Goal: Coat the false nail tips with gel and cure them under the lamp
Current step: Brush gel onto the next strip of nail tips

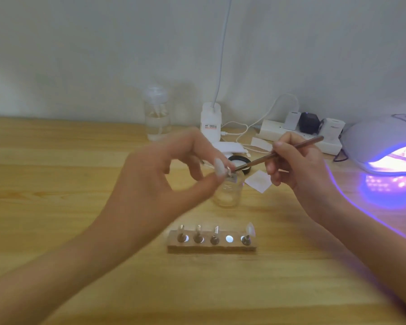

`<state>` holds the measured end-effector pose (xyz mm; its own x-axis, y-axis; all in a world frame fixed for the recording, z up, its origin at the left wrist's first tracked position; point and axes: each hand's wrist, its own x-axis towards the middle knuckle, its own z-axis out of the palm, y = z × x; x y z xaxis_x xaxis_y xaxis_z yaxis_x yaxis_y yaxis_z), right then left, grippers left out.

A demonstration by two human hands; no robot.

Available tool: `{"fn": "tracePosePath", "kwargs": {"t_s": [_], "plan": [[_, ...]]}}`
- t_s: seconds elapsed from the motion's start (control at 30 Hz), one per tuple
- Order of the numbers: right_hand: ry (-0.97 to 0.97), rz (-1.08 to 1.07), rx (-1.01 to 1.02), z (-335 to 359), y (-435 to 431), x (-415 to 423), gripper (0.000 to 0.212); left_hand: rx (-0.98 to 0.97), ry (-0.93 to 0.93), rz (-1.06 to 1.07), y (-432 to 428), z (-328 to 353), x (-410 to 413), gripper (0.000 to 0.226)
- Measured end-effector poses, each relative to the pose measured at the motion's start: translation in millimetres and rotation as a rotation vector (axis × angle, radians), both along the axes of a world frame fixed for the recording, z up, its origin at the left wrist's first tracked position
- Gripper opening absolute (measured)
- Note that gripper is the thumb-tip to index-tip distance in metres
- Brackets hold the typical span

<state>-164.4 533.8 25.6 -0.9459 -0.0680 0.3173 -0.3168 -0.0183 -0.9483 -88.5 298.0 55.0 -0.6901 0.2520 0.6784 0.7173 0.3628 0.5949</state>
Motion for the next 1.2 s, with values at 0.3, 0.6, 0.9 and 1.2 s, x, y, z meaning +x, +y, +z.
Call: {"fn": "tracePosePath", "kwargs": {"t_s": [0.3,0.6,0.9,1.2], "plan": [[-0.156,-0.027,-0.278,-14,3,3,0.027,0.17,-0.381,0.008,0,-41,-60,0.013],[-0.143,-0.027,-0.276,-17,3,-1,0.033,0.203,-0.414,-0.018,-1,-54,-68,0.016],[-0.094,0.016,-0.256,-18,0,-1,0.023,0.172,-0.436,0.003,-2,-57,-68,0.015],[-0.074,0.005,-0.235,-19,0,-1,0.021,0.173,-0.442,0.008,-1,-57,-67,0.015]]}}
